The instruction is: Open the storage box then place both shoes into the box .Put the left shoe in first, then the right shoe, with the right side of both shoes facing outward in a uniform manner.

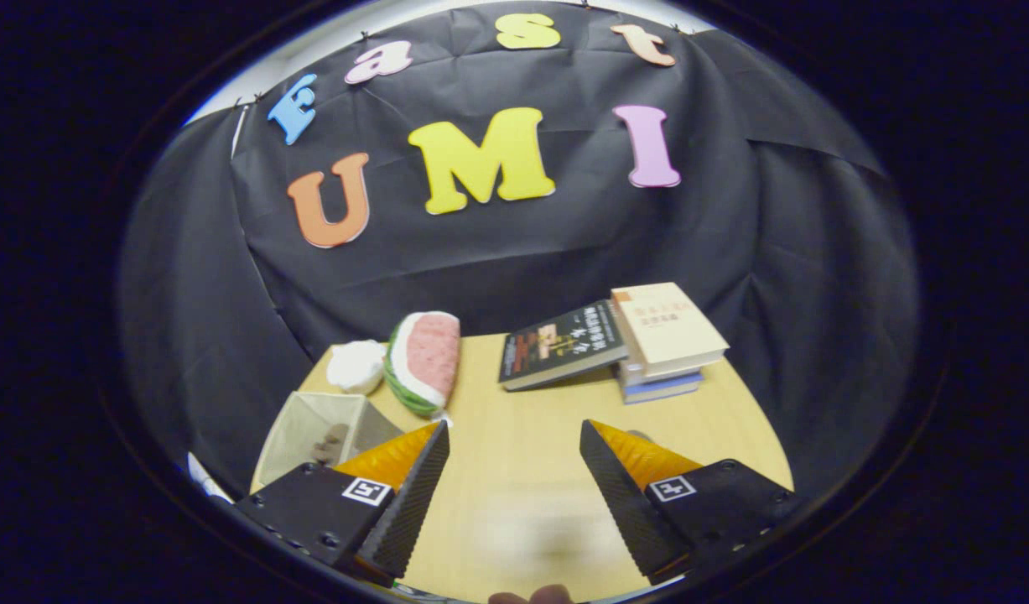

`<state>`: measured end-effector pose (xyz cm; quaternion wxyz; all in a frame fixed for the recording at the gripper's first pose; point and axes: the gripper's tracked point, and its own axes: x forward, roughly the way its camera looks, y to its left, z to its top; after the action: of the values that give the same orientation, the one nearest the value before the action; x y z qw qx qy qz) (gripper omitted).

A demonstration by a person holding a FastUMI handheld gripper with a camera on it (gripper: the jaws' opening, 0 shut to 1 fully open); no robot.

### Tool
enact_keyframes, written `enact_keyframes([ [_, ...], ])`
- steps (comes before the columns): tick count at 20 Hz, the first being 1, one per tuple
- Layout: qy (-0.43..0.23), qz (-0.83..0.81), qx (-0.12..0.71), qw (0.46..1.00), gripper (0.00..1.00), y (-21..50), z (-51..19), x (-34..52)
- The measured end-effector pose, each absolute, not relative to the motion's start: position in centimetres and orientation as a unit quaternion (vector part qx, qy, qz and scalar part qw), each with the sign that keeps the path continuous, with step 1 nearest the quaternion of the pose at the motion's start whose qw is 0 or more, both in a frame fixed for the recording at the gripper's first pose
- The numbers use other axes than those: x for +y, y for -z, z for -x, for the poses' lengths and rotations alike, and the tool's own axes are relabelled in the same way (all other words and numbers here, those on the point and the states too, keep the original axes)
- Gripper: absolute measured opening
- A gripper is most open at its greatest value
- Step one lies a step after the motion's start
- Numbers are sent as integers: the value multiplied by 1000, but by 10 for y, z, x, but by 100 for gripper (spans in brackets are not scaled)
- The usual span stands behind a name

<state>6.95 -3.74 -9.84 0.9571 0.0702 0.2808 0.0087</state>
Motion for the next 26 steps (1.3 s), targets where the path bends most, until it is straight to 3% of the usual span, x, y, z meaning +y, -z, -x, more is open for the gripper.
enact_keyframes([
  [8,24,-56,390,919,95,222,-47,-161],
  [16,5,-79,483,872,95,316,-63,-187],
  [18,3,-82,496,865,81,328,-69,-191],
  [20,-5,-86,512,855,80,338,-73,-191],
  [25,-2,-114,540,834,17,353,-75,-188],
  [26,7,-108,537,837,12,352,-78,-193],
])
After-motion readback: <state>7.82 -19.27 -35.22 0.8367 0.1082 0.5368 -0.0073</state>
